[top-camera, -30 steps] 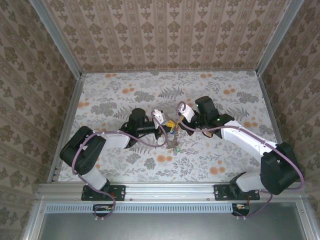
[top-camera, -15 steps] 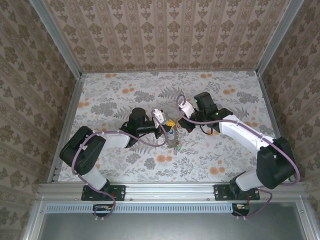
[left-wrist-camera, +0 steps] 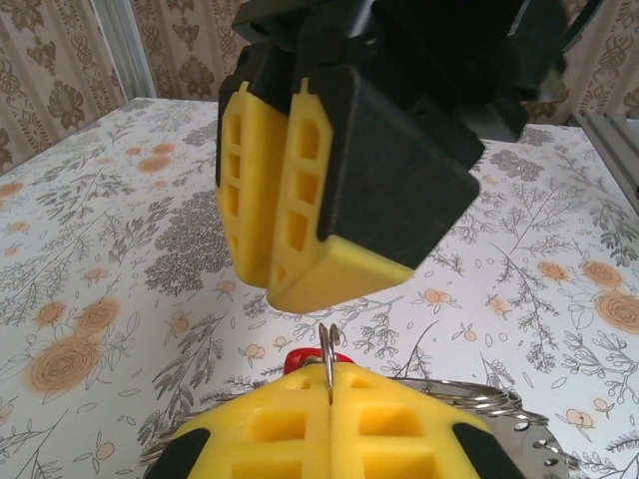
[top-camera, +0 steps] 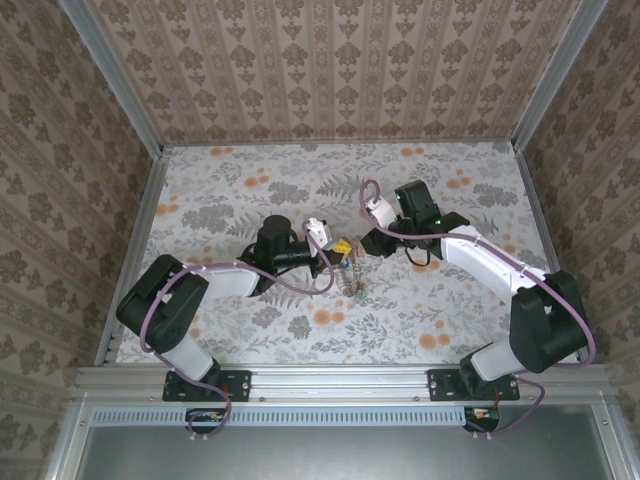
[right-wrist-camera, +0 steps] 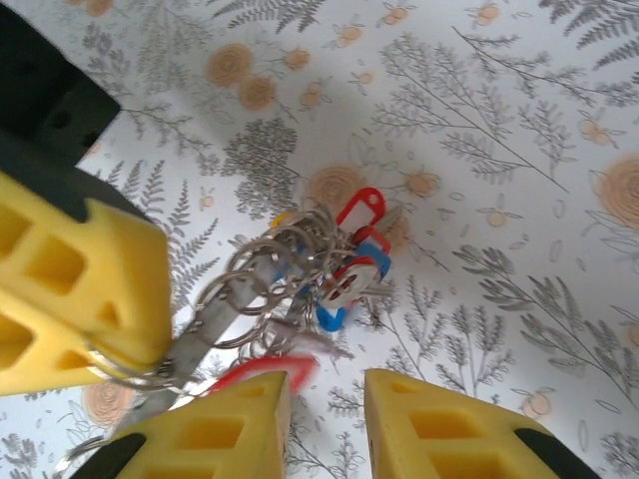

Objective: Put the keys on the keyring

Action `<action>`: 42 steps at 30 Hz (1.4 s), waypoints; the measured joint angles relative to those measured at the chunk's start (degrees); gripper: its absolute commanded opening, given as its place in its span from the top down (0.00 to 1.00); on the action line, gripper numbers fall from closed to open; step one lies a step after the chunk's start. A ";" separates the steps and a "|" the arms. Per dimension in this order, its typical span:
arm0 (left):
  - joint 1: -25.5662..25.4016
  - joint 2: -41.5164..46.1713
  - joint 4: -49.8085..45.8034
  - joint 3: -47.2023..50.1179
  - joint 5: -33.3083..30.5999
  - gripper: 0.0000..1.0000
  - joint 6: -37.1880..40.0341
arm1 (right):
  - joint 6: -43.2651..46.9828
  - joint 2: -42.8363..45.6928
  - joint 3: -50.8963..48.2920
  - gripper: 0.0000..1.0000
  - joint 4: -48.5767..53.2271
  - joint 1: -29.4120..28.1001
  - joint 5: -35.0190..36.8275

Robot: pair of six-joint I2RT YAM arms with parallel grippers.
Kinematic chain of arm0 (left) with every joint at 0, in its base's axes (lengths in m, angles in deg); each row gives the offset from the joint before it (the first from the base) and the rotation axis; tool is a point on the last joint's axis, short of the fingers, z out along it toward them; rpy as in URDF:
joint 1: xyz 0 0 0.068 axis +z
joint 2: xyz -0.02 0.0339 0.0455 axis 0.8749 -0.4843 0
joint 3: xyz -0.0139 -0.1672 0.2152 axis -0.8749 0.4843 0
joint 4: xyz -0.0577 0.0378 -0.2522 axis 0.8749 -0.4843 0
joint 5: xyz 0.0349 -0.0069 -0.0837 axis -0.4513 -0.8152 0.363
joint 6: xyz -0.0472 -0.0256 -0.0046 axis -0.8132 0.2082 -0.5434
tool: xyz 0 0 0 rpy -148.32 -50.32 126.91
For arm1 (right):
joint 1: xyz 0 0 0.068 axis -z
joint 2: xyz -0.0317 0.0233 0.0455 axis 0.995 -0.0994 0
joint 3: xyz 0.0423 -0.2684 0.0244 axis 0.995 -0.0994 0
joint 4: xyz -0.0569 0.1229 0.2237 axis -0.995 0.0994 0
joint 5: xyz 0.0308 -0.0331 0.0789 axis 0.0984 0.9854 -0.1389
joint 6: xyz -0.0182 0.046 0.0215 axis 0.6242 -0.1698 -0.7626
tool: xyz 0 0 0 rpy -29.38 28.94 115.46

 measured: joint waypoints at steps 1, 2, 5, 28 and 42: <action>-0.04 0.02 0.00 0.00 0.17 1.00 0.00 | -0.04 0.02 -0.02 0.71 -0.02 0.17 0.17; -0.04 0.04 0.00 0.00 0.44 1.00 0.00 | -0.04 0.15 -0.22 0.70 -0.22 0.33 0.22; -0.04 0.04 0.00 0.00 0.96 1.00 0.00 | -0.02 1.73 -1.81 0.69 -0.68 0.59 0.37; 1.16 0.04 -0.22 -0.09 12.79 1.00 -0.33 | 15.91 17.92 -17.62 0.58 -15.72 0.70 -9.81; 1.22 0.48 -1.53 -2.05 15.41 1.00 -0.50 | 20.85 17.59 -16.92 0.60 -14.25 0.28 -13.22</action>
